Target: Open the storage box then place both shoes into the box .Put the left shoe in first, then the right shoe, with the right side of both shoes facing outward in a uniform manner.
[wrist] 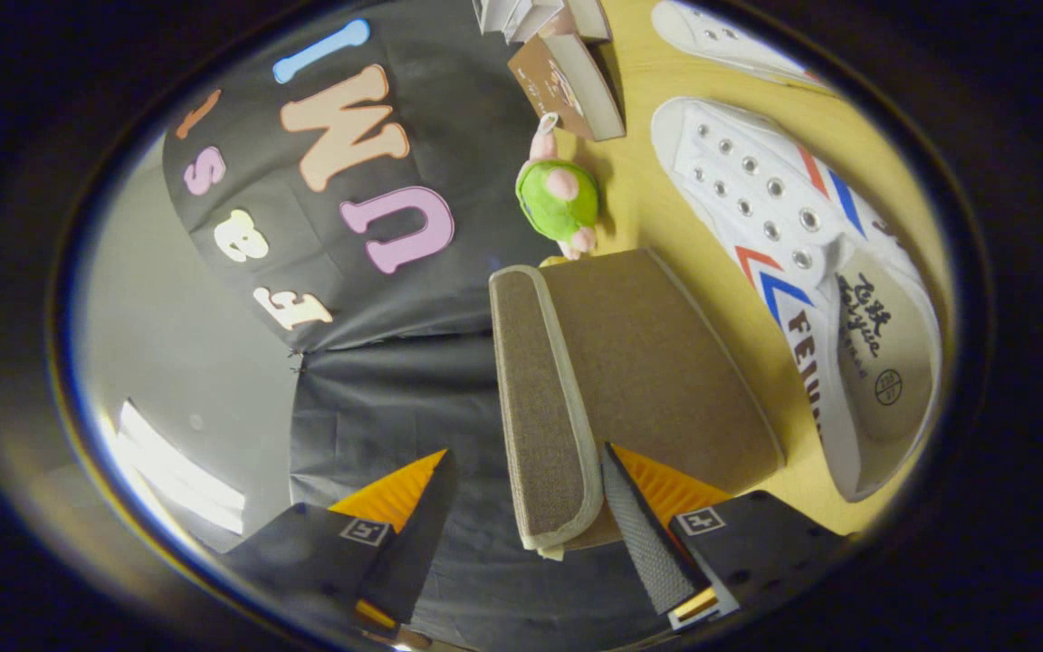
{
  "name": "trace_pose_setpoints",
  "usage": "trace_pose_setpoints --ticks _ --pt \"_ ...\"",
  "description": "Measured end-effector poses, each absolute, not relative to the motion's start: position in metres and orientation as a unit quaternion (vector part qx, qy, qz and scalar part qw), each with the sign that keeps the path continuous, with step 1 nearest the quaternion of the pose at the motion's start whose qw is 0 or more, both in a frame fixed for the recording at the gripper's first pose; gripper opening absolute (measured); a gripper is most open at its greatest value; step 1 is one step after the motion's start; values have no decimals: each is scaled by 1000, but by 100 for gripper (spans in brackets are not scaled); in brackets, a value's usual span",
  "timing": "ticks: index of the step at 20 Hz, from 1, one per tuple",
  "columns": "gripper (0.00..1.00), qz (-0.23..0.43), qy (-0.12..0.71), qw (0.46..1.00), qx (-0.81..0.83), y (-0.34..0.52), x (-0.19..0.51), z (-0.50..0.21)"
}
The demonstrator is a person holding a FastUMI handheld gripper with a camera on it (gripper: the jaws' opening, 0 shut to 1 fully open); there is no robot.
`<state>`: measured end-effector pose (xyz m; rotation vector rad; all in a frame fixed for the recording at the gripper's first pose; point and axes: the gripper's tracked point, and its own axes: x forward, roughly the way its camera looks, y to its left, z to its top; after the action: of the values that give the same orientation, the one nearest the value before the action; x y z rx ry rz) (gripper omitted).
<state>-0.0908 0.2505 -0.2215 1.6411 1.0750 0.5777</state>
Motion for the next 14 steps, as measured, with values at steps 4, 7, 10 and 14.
trace_pose_setpoints --ticks 4,7,10,14 --pt "93 244 442 520 689 241 -89 -211" --pt "89 251 435 525 687 232 -88 -202" --pt "85 255 443 538 670 235 -93 -205" --pt "82 276 468 535 646 248 -108 -203"
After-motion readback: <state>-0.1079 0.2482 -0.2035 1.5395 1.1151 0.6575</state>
